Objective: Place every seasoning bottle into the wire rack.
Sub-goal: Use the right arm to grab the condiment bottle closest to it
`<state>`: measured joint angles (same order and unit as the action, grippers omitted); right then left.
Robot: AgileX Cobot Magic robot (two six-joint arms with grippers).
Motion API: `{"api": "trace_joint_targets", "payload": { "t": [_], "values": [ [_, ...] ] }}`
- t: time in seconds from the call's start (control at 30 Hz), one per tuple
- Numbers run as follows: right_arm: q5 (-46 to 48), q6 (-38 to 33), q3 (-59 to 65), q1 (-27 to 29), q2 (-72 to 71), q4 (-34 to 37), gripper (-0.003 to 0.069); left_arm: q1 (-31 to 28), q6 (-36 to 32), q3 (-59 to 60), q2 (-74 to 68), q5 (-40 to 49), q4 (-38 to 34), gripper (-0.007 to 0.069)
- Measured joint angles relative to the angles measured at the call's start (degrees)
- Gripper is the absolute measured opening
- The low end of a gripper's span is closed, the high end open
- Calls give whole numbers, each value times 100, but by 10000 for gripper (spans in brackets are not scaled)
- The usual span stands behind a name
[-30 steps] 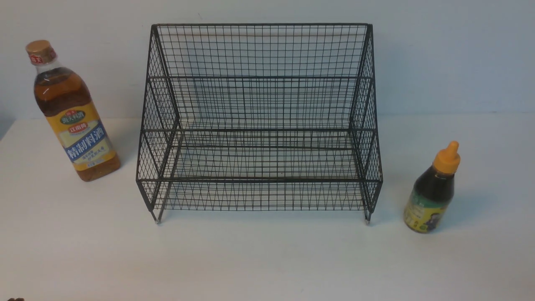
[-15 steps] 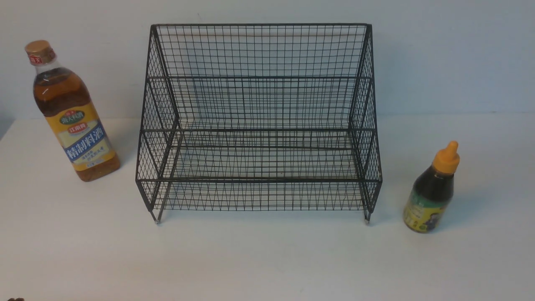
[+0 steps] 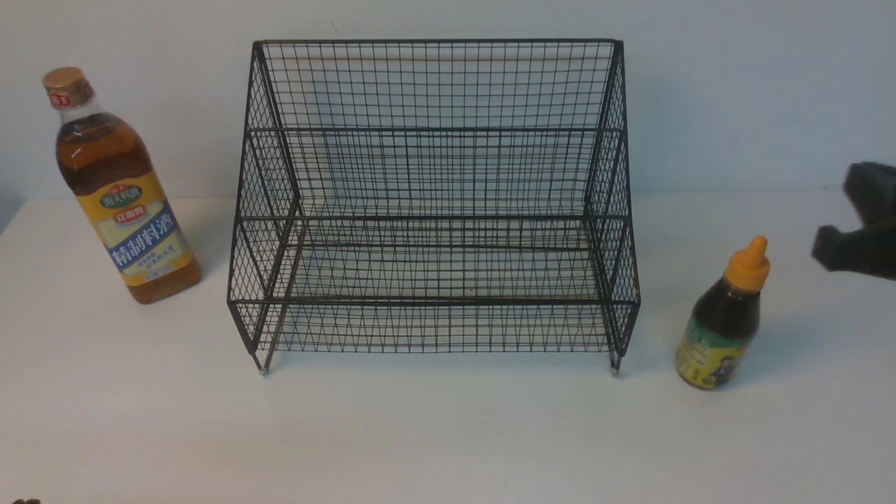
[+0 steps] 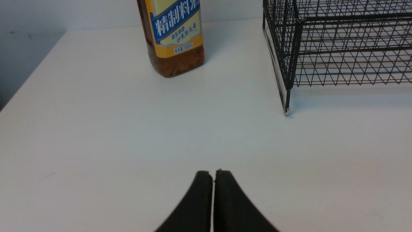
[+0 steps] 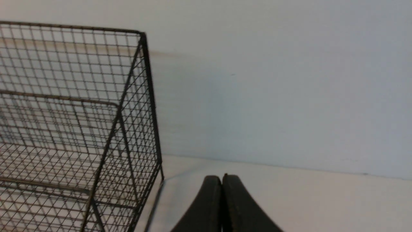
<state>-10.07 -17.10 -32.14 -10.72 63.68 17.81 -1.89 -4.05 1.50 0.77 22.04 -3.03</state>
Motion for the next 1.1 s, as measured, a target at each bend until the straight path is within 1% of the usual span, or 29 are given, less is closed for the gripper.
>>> {"api": "trace_joint_targets", "payload": {
  "t": [0.1, 0.17, 0.3, 0.4, 0.47, 0.53, 0.6, 0.7, 0.8, 0.87, 0.9, 0.93, 0.97, 1.0, 1.03, 1.1],
  "values": [
    [-276, 38, 0, -221, 312, 0, -15, 0, 0, 0, 0, 0, 0, -5],
    [-517, 58, 19, -250, 435, 0, -15, 0, 0, 0, 0, 0, 0, -5],
    [-1634, 288, 372, -276, 609, -34, -15, 0, 0, 0, 0, 0, 0, -5],
    [-2086, 499, 606, -276, 661, -162, -15, 0, 0, 0, 0, 0, 0, -5],
    [-2391, 722, 807, -276, 732, -412, -15, 0, 0, 0, 0, 0, 0, -5],
    [-2488, 836, 895, -276, 763, -580, -15, 0, 0, 0, 0, 0, 0, -5],
    [-2613, 968, 988, -276, 804, -971, -15, 0, 0, 0, 0, 0, 0, -5],
    [-2682, 985, 988, -276, 804, -1354, -15, 0, 0, 0, 0, 0, 0, -5],
    [-2750, 992, 988, -276, 856, -1563, 0, 0, 0, 0, 0, 0, 0, -5],
    [-2786, 992, 988, -276, 904, -1605, 18, 0, 0, 0, 0, 0, 0, -5],
    [-2856, 992, 988, -276, 1017, -1616, 56, 0, 0, 0, 0, 0, 0, -5],
    [-2856, 992, 988, -276, 1017, -1616, 62, 0, 0, 0, 0, 0, 0, -5],
    [-2923, 992, 988, -276, 1130, -1616, 108, 0, 0, 0, 0, 0, 0, -5],
    [-2934, 992, 988, -276, 1144, -1616, 108, 0, 0, 0, 0, 0, 0, -5],
    [-3032, 992, 988, -276, 1263, -1605, 163, 0, 0, 0, 0, 0, 0, -5],
    [-3186, 992, 988, -276, 1395, -1558, 241, 0, 0, 0, 0, 0, 0, -5]
  ]
}}
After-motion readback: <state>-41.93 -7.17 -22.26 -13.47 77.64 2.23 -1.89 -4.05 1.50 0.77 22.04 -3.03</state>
